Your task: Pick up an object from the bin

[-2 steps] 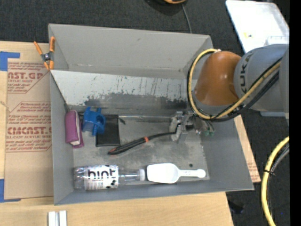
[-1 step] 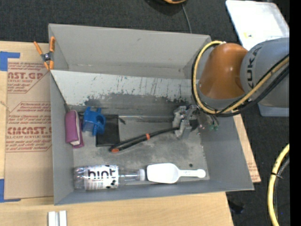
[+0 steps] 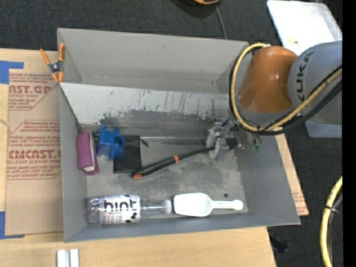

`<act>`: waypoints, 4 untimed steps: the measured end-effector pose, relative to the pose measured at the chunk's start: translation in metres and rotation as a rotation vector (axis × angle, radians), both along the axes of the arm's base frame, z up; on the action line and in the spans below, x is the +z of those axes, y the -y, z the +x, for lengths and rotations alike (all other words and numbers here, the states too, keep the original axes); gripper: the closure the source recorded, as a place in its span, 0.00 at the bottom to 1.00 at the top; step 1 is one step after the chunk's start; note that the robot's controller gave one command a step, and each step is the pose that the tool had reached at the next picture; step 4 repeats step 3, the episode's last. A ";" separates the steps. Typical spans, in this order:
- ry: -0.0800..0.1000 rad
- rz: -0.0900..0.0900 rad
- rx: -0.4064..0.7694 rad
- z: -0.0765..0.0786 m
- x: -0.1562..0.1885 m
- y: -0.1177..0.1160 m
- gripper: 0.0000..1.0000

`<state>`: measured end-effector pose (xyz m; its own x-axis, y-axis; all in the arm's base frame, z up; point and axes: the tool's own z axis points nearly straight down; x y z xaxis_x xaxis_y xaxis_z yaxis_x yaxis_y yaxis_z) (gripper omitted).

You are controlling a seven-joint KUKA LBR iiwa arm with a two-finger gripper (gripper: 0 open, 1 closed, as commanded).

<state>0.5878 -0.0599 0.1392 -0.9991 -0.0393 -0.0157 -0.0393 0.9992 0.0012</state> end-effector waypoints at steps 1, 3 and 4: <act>-0.004 0.000 0.000 -0.001 0.012 0.000 1.00; -0.005 0.000 0.000 -0.001 0.040 -0.001 1.00; -0.005 0.000 0.000 -0.001 0.040 -0.001 1.00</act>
Offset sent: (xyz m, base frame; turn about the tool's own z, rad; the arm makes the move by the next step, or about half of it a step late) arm -0.0011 0.0005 0.0323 -0.0001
